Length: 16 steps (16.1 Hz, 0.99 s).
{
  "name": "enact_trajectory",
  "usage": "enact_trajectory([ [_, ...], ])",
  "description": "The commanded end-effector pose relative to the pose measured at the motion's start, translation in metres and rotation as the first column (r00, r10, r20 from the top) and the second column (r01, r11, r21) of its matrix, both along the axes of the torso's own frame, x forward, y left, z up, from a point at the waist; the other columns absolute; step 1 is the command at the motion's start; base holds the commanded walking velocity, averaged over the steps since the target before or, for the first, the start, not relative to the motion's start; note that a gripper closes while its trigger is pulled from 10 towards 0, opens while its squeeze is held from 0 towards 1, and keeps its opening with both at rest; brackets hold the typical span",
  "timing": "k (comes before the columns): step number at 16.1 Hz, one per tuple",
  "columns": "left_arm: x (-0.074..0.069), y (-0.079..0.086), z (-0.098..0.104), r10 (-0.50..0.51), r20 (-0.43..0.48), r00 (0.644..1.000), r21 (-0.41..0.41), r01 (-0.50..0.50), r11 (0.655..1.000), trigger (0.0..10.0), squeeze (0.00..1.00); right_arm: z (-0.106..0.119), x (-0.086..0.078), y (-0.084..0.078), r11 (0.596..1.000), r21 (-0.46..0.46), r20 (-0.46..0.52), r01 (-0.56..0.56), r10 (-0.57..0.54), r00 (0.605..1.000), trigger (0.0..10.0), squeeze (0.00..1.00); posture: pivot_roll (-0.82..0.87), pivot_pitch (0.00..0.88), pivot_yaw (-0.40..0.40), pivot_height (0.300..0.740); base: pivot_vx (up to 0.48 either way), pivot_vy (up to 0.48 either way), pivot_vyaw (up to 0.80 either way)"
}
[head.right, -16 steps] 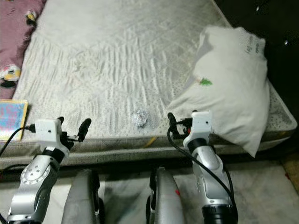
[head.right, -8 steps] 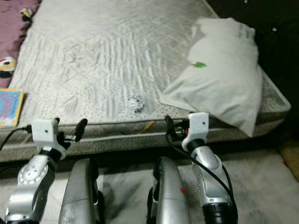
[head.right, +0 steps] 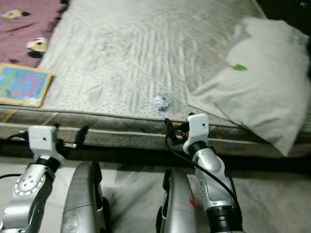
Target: Clean up the room
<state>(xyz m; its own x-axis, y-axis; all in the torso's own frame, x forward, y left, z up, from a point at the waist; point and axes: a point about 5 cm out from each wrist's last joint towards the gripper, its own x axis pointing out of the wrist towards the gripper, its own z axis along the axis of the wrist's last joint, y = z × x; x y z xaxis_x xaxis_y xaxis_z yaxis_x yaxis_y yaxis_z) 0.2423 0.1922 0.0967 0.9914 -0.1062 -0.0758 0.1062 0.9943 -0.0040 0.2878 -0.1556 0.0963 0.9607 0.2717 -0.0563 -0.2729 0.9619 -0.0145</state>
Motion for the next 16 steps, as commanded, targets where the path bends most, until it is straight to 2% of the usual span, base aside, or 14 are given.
enact_trajectory([
  [1,-0.0028,-0.0003,0.0016,-0.008,0.003,1.0,0.0,0.008,1.0,10.0,0.0,-0.0031,-0.0012,-0.0017,1.0,-0.004,-0.015,0.007,-0.007,1.0,10.0,0.0,0.04,0.183,-0.067,0.541,0.0,0.0,0.0],
  [10,-0.0034,-0.0037,-0.0003,-0.025,-0.01,1.0,-0.007,0.025,1.0,10.0,0.0,-0.0057,-0.0007,0.0009,1.0,-0.015,-0.027,-0.018,0.017,0.999,10.0,0.0,0.03,0.189,-0.071,0.541,0.0,0.0,0.0],
  [16,-0.0035,-0.0062,-0.0004,-0.031,-0.004,1.0,-0.017,0.031,0.999,10.0,0.0,-0.0056,0.0003,0.0015,0.999,-0.032,-0.023,-0.038,0.037,0.999,10.0,0.0,0.03,0.187,-0.076,0.541,0.308,0.0,0.0],
])
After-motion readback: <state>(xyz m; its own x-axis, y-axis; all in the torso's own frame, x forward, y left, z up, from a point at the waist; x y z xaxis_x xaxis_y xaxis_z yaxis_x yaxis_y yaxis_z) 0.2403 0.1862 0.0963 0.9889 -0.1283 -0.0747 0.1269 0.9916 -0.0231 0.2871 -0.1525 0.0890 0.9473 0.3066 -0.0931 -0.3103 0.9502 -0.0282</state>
